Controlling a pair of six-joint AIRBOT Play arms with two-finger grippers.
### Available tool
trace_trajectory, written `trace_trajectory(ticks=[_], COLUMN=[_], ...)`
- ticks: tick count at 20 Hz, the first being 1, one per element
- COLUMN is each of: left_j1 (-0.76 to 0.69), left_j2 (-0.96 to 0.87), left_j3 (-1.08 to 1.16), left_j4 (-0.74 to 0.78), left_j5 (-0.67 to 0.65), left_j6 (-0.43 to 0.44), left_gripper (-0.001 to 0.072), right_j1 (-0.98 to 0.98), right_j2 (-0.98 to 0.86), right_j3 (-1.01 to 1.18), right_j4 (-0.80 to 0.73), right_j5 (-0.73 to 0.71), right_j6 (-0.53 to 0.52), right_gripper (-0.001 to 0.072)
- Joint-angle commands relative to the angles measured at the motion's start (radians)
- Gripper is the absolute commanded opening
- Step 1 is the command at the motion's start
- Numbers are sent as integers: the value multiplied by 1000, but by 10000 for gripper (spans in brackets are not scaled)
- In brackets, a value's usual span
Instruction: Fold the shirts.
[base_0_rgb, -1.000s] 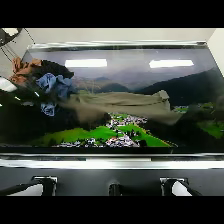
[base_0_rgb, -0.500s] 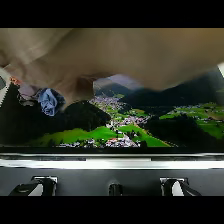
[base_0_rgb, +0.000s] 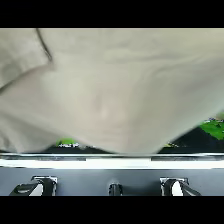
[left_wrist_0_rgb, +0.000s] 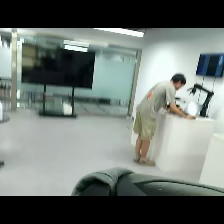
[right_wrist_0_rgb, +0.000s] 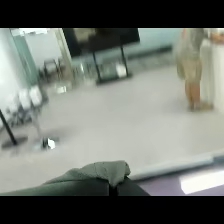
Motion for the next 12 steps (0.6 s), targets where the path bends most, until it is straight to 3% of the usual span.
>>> trace_trajectory(ticks=[1,4,6,9,12], left_j1=[0,-20,-50,-73,-73], left_j2=[-84,-237,-362,-588,-796], left_j3=[-51,-201,-349,-524,-529], left_j4=[3,3,3,-3,-121], left_j5=[-140,-256,-242,-148,-42], left_j6=[-45,-35,18,43,53], left_gripper=[23,24,24,24,24], right_j1=[0,17,133,312,349], right_j2=[-102,-318,-462,-675,-853], right_j3=[1,-16,-80,-185,-185], right_j4=[-25,-37,-152,-380,-356], right_j5=[263,519,581,426,180], right_j6=[12,2,2,29,113], right_gripper=[42,41,40,41,42])
